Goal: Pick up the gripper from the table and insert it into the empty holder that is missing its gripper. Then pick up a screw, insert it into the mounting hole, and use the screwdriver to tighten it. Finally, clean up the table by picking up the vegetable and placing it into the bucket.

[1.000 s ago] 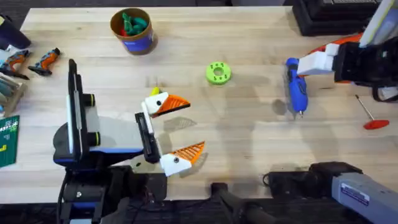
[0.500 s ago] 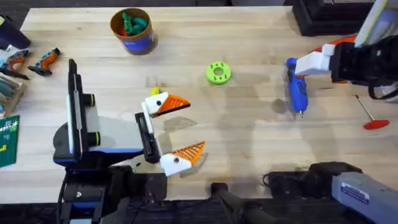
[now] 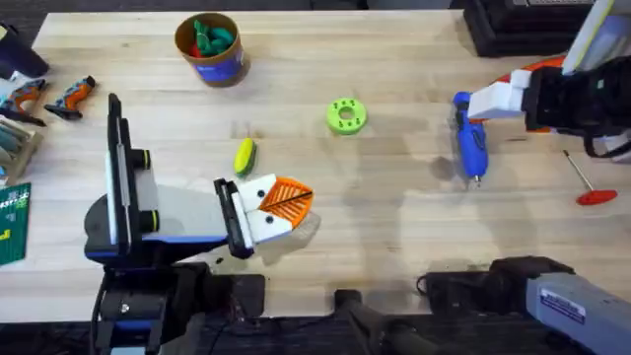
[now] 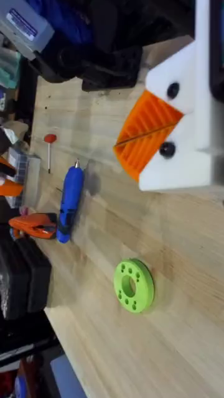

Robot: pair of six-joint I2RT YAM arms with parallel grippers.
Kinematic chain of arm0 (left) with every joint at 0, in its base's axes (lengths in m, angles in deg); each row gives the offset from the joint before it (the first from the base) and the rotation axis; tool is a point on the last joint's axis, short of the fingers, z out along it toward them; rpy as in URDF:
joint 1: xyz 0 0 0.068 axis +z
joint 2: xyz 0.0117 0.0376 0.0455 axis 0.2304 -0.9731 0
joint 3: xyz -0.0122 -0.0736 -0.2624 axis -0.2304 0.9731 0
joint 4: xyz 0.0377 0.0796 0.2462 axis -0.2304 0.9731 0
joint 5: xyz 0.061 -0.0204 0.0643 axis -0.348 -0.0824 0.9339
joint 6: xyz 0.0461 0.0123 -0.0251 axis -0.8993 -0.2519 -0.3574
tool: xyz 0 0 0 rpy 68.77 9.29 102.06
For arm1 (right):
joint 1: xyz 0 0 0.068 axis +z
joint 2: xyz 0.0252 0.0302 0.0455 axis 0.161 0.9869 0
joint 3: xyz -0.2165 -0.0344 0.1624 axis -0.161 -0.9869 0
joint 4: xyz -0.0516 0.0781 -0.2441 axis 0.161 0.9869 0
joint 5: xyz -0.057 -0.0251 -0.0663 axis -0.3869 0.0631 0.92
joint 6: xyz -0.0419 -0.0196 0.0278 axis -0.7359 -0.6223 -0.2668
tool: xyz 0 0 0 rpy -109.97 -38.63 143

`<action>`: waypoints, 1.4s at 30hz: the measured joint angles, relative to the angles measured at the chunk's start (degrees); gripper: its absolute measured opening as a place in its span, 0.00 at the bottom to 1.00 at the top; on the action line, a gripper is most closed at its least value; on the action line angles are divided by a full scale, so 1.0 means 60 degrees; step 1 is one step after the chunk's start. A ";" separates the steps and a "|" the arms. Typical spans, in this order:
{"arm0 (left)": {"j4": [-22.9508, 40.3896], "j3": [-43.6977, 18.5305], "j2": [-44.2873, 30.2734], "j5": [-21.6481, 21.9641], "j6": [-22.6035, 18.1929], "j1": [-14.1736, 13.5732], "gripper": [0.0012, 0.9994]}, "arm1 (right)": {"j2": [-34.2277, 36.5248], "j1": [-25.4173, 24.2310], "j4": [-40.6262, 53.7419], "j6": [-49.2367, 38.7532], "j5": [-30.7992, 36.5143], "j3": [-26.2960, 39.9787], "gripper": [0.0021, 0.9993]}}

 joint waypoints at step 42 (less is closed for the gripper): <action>0.0000 0.0000 0.0000 0.0001 0.0000 0.0000 0.00 | 0.4887 -0.1104 -0.2928 -0.2369 0.0004 -0.0004 0.99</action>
